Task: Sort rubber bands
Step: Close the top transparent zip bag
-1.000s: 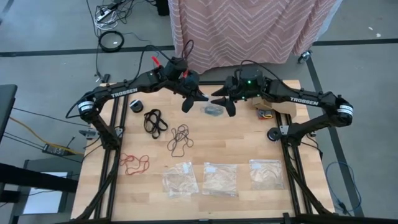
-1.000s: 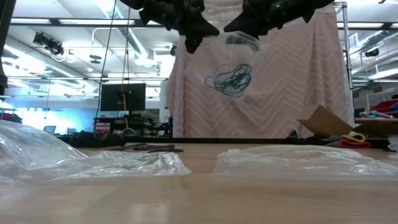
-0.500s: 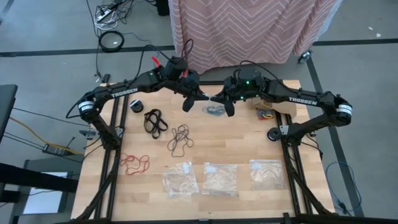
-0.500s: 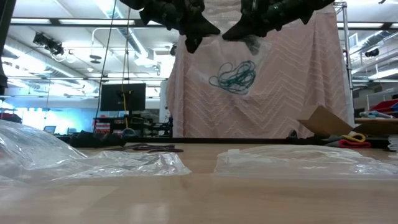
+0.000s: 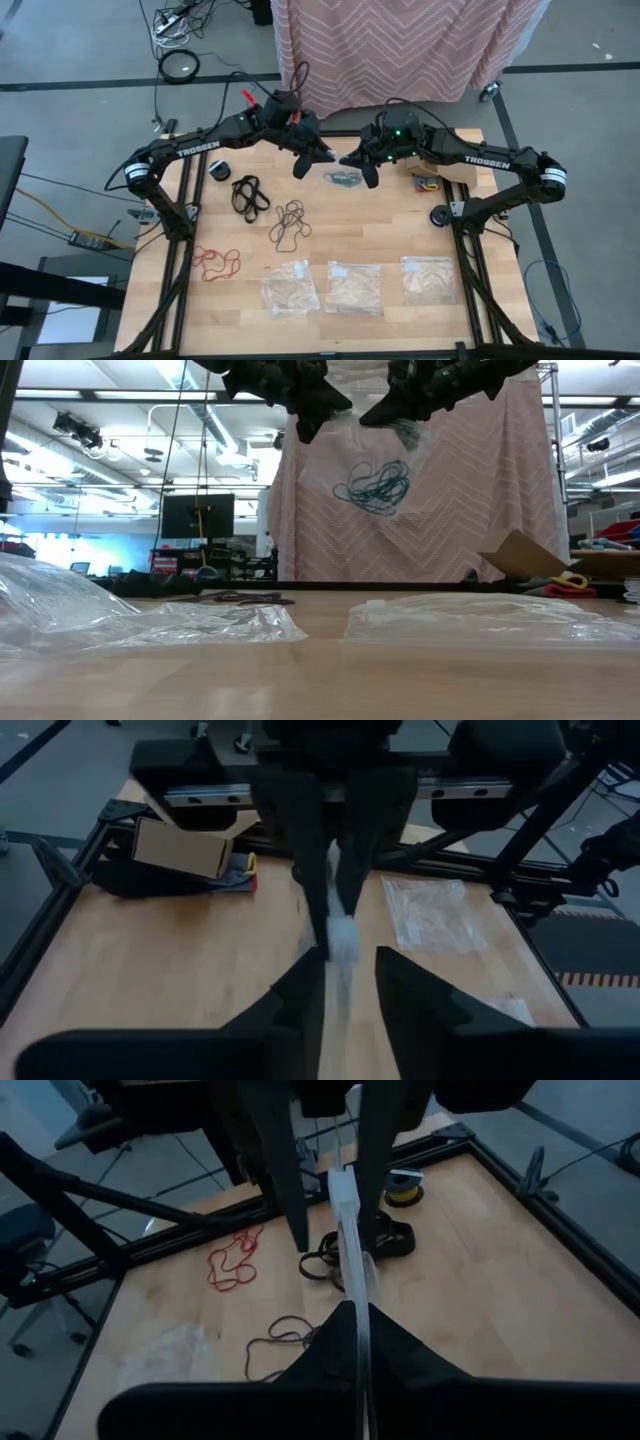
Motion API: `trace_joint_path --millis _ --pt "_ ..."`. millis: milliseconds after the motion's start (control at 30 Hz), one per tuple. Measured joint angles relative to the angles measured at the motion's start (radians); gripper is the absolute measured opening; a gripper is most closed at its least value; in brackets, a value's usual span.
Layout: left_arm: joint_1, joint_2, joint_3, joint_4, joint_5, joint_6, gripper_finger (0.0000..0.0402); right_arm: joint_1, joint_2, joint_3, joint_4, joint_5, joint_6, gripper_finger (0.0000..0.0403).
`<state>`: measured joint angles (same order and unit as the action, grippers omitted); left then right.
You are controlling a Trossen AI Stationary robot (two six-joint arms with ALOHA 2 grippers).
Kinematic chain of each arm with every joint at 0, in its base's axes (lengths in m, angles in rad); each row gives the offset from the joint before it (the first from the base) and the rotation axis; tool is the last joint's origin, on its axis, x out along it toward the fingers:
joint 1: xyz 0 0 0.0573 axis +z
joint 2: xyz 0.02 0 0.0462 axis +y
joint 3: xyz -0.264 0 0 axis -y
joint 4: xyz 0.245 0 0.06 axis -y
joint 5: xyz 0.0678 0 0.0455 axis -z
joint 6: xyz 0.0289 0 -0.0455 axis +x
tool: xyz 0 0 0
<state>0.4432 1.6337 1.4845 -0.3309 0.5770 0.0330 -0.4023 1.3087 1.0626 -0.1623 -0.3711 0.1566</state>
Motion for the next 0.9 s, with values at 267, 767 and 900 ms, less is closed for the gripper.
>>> trace_joint_path --millis 267,767,900 --pt "0.003 0.000 0.000 -0.003 -0.002 -0.019 0.0133 0.000 -0.005 0.000 0.000 -0.017 -0.001 0.0000" --pt "0.048 -0.053 0.000 -0.006 0.047 -0.039 0.0131 -0.014 -0.021 0.000 -0.006 -0.042 -0.006 0.0000" --pt "0.038 -0.043 0.000 0.005 0.050 -0.039 0.0131 -0.013 -0.021 0.000 0.008 -0.043 0.000 0.0000"
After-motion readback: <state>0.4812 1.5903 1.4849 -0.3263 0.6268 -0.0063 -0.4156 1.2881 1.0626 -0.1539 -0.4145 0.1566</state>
